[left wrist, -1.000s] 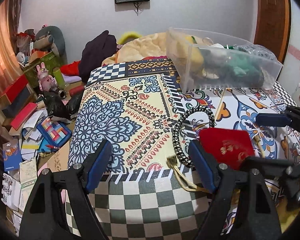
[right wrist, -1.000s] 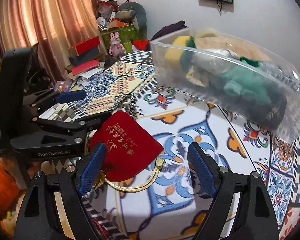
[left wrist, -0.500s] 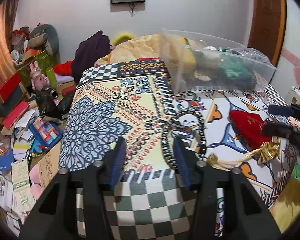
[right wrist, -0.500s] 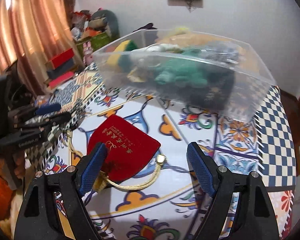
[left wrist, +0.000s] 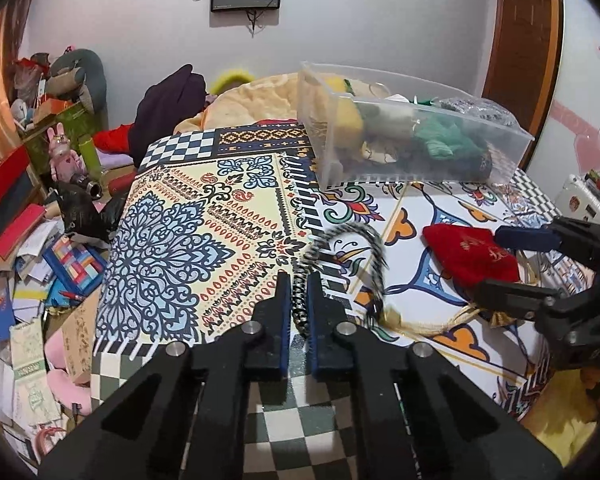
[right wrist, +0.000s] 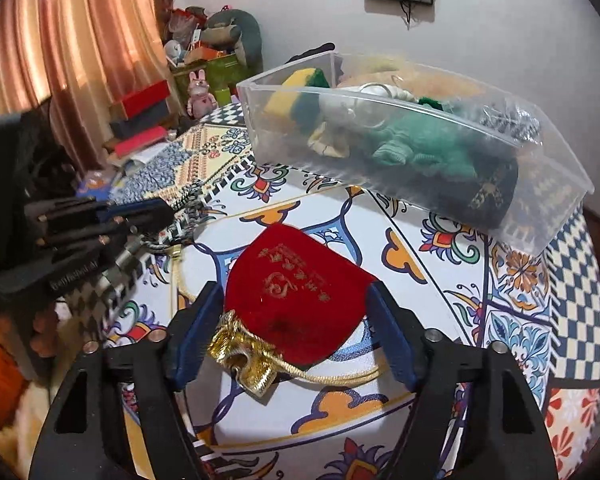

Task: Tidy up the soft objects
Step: 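Grasp the red velvet pouch with the right tool while the left grasps the beaded bracelet, then lower the pouch and bracelet into the clear box and open both tools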

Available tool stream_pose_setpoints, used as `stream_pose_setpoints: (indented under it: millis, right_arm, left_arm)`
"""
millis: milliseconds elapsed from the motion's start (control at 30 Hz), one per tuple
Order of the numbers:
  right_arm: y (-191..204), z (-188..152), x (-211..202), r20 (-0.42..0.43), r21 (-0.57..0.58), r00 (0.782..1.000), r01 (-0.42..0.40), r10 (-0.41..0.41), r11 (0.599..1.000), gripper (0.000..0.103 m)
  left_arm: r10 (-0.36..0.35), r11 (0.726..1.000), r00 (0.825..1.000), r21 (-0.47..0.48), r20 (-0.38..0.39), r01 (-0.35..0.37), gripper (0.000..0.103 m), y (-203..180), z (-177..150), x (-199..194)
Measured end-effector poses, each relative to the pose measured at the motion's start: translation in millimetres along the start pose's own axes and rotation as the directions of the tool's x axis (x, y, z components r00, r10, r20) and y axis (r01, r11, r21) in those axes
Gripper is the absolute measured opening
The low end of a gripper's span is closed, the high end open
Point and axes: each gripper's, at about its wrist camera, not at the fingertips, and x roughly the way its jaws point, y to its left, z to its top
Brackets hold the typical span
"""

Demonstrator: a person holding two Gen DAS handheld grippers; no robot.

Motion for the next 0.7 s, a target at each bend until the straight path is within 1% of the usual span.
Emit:
stream_pose_setpoints:
  millis: [33, 67, 133, 200, 267, 467, 700]
  right_arm:
    - [0, 0, 0, 0.004, 0.001, 1.0, 0.008, -0.008, 1.0, 0.05]
    - [-3, 0, -1, 0.006, 0.006, 1.0, 0.015, -0.015, 1.0, 0.045]
    - [-9, 1, -3, 0.008, 0.028, 1.0, 0.012, -0.012, 1.0, 0.03]
    - [-17, 2, -5, 0.01, 0.055, 1.0, -0.003, 0.002, 0.998, 0.024]
    - [-22, 2, -9, 0.025, 0.075, 1.0, -0.012, 0.01, 0.997, 0.023]
    - [-28, 10, -29, 0.094, 0.089, 0.995, 0.009, -0.017, 0.996, 0.023]
    - [-47, 28, -63, 0.202, 0.122, 0.978, 0.034, -0.058, 0.992, 0.023]
  left_arm:
    - [-0.005, 1.0, 1.0, -0.005, 0.0, 0.005, 0.006, 0, 0, 0]
    - [-0.006, 1.0, 1.0, -0.007, 0.0, 0.006, 0.005, -1, 0, -1]
    - [-0.016, 1.0, 1.0, -0.011, -0.003, 0.016, 0.005, -2, 0, -1]
    - [-0.023, 1.0, 1.0, -0.014, -0.001, 0.023, 0.005, -4, 1, -2]
    - [-0.022, 1.0, 1.0, -0.014, 0.012, 0.023, 0.005, -6, 3, -6]
    - [-0.021, 1.0, 0.997, -0.009, 0.069, 0.022, 0.005, -13, 18, -22]
    - [-0.048, 0.999, 0.985, -0.002, 0.164, 0.049, 0.005, -25, 54, -38]
